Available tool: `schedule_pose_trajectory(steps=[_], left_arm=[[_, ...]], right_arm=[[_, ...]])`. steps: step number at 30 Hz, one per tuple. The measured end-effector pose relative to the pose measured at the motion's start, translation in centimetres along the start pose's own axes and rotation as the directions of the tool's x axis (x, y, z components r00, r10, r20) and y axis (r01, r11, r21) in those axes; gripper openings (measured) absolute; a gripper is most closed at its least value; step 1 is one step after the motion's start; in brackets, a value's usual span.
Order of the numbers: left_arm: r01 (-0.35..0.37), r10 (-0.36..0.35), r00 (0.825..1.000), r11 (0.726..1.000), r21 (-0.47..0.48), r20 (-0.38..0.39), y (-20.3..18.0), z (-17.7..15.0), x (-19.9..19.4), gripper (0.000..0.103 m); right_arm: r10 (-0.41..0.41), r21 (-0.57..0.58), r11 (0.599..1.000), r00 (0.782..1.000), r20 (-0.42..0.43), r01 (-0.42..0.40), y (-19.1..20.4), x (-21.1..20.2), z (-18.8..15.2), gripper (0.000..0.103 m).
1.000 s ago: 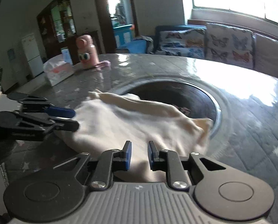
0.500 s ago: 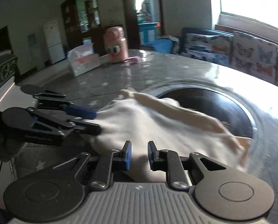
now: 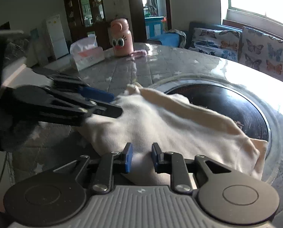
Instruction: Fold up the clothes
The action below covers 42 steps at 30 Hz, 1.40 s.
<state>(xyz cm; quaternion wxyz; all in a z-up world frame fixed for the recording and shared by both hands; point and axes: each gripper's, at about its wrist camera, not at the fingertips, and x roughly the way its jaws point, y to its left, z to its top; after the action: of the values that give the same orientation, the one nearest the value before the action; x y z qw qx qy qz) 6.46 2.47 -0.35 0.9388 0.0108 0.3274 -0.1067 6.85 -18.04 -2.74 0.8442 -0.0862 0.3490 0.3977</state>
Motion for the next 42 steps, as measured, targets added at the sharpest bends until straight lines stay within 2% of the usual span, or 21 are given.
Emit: schedule_pose_trajectory(steps=[5, 10, 16, 20, 26, 30, 36, 40, 42], left_arm=[[-0.016, 0.016, 0.999, 1.0, 0.004, -0.03, 0.8, 0.2, 1.7, 0.038], [-0.011, 0.011, 0.999, 1.0, 0.011, -0.03, 1.0, 0.1, 1.7, 0.039], [0.002, -0.001, 1.0, 0.999, 0.033, -0.009, 0.0, 1.9, 2.2, 0.039], [0.012, -0.012, 1.0, 0.999, 0.042, -0.012, -0.8, 3.3, 3.5, 0.039], [0.034, -0.032, 0.998, 0.998, 0.043, -0.046, -1.6, 4.6, 6.4, 0.037], [0.018, -0.014, 0.997, 0.999, 0.048, -0.077, -1.8, 4.8, 8.2, 0.038], [0.016, -0.013, 0.997, 0.999, 0.046, -0.073, -1.7, 4.8, 8.3, 0.039], [0.015, -0.013, 0.998, 0.999, 0.039, -0.065, -1.8, 4.9, 8.0, 0.039], [0.017, -0.015, 0.998, 0.999, 0.037, -0.057, -1.7, 5.1, 7.7, 0.039]], right_arm=[[-0.071, 0.066, 0.995, 0.997, 0.003, 0.071, -3.1, -0.2, 0.3, 0.027], [-0.158, 0.163, 0.973, 0.987, -0.026, 0.161, -7.1, 0.1, 0.1, 0.026], [-0.139, 0.167, 0.977, 0.99, 0.012, 0.135, -7.7, 0.8, 2.2, 0.026], [-0.135, 0.165, 0.977, 0.991, 0.002, 0.133, -7.9, 2.4, 3.2, 0.026], [-0.121, 0.181, 0.976, 0.993, 0.004, 0.119, -8.0, 3.3, 3.6, 0.026], [-0.141, 0.158, 0.977, 0.989, -0.034, 0.145, -7.9, 4.4, 3.2, 0.024], [-0.133, 0.167, 0.977, 0.991, 0.009, 0.129, -7.8, 3.6, 4.4, 0.025], [-0.16, 0.141, 0.976, 0.986, -0.037, 0.164, -7.5, 5.3, 4.3, 0.025], [-0.169, 0.139, 0.975, 0.985, -0.033, 0.172, -7.4, 5.2, 4.4, 0.025]])
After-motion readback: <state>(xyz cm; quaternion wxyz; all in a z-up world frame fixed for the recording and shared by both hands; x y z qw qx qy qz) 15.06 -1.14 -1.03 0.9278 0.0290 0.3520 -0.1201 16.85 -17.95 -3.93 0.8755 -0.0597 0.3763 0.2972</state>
